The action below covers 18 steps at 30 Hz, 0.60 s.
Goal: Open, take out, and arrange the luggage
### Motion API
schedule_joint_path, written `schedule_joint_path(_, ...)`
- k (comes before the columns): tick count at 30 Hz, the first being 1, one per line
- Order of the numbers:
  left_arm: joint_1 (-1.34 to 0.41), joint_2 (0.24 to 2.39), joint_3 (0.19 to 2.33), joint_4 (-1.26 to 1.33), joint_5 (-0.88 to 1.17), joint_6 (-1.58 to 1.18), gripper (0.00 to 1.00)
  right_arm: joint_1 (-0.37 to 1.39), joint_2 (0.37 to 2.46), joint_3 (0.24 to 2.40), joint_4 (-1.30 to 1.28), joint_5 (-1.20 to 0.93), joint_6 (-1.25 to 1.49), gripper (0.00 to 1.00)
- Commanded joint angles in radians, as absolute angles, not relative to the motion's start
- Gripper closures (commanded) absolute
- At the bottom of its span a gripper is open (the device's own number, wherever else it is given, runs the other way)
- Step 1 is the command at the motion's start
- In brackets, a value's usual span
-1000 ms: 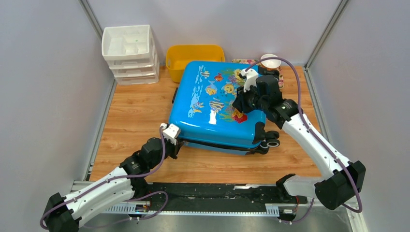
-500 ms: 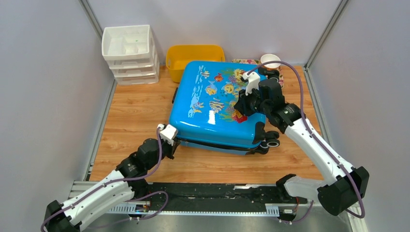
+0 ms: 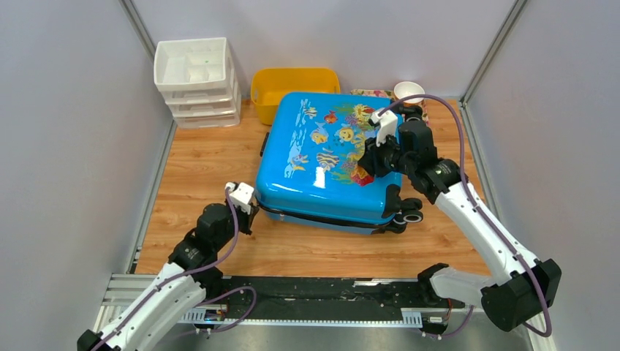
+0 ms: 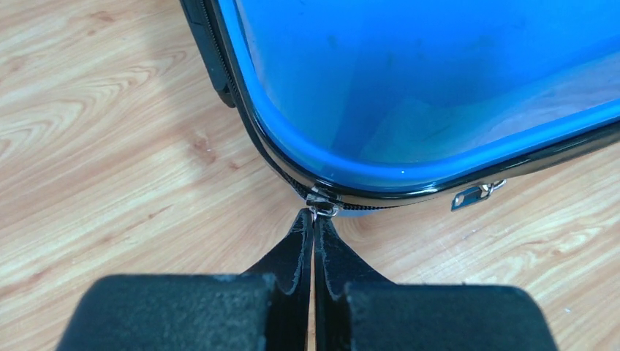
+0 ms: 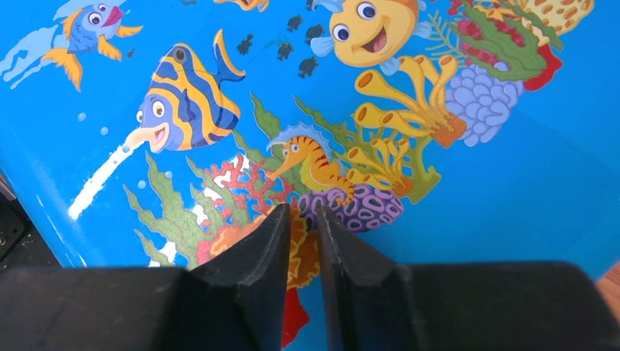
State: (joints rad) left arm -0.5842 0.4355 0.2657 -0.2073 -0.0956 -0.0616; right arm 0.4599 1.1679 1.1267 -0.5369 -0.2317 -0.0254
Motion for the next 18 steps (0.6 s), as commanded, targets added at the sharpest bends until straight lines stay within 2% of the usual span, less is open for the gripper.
schedule_joint_path(1,-0.387,0.474,0.353,-0.216,0.038,-0.006,1.00,0.420,1.138,1.127,-0.722,-0.311,-0.090,0.66)
schedule_joint_path(3,-0.307,0.500,0.367,-0.206,0.138,-0.003,1.00,0.405,1.117,1.138,-0.768,-0.362,-0.116,0.59)
schedule_joint_path(4,-0.237,0.527,0.377,-0.196,0.231,-0.003,1.00,0.397,1.108,1.146,-0.791,-0.379,-0.155,0.52)
schedule_joint_path(6,-0.181,0.563,0.391,-0.170,0.329,-0.002,1.00,0.380,1.072,1.163,-0.879,-0.417,-0.204,0.43)
schedule_joint_path(10,-0.066,0.669,0.425,-0.111,0.594,0.069,1.00,0.342,0.987,1.175,-1.104,-0.443,-0.377,0.36)
schedule_joint_path(15,0.037,0.782,0.426,-0.006,0.718,0.161,1.00,0.305,0.838,1.144,-1.285,-0.394,-0.645,0.30)
schedule_joint_path(18,0.095,0.889,0.469,0.020,0.813,0.161,1.00,0.305,0.810,1.114,-1.348,-0.348,-0.682,0.29)
